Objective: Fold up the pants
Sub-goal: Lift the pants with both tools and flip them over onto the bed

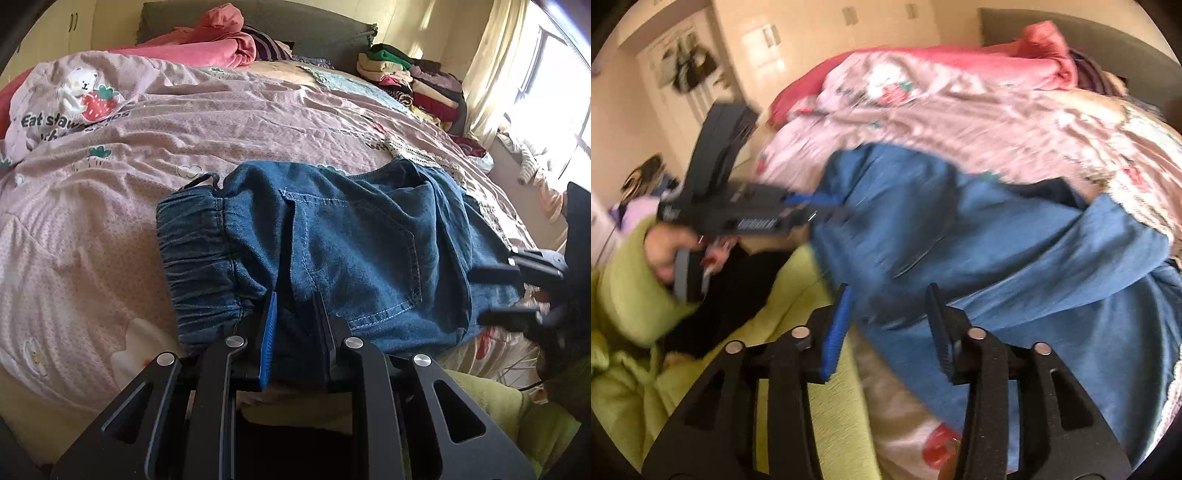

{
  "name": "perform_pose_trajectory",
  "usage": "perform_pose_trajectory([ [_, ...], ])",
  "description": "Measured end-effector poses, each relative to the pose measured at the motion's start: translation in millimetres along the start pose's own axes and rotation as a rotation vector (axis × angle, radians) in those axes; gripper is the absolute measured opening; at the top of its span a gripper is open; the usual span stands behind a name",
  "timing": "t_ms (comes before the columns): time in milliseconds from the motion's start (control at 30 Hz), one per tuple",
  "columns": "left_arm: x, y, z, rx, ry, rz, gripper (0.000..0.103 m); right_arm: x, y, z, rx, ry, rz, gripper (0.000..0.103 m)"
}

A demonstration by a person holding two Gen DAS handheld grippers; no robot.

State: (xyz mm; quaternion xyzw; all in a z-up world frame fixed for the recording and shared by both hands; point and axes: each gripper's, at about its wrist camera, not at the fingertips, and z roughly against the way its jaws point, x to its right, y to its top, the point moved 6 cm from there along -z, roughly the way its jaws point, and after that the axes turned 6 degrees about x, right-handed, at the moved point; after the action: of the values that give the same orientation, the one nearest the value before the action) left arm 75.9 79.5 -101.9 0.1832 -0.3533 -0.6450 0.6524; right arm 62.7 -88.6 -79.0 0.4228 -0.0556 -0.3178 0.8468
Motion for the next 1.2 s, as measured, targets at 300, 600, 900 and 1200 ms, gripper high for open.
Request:
perform_pose_trajectory([
  [300, -0.9, -3.8, -1.1, 0.023, -0.026, 0.017, 0.018, 11.7, -23.7, -57.6, -0.175, -0.108, -0.015, 0.041],
  [600, 6.4, 0.4, 13.2, 0.076, -0.042, 0.022, 0.035, 24.5, -9.8, -22.6, -0.082, -0.084, -0.118, 0.048],
  [900, 30.0, 15.3, 45.3, 0.143, -0.027, -0.019, 0.065, 73.2, 6.9, 31.2, 0.039, -0.232, -0.194, 0.061],
  [1200, 80.8, 23.1, 41.2, 0.119, -0.13, -0.092, 0.071, 116.8, 23.9, 57.0, 0.102, -0.336, -0.219, 0.071],
])
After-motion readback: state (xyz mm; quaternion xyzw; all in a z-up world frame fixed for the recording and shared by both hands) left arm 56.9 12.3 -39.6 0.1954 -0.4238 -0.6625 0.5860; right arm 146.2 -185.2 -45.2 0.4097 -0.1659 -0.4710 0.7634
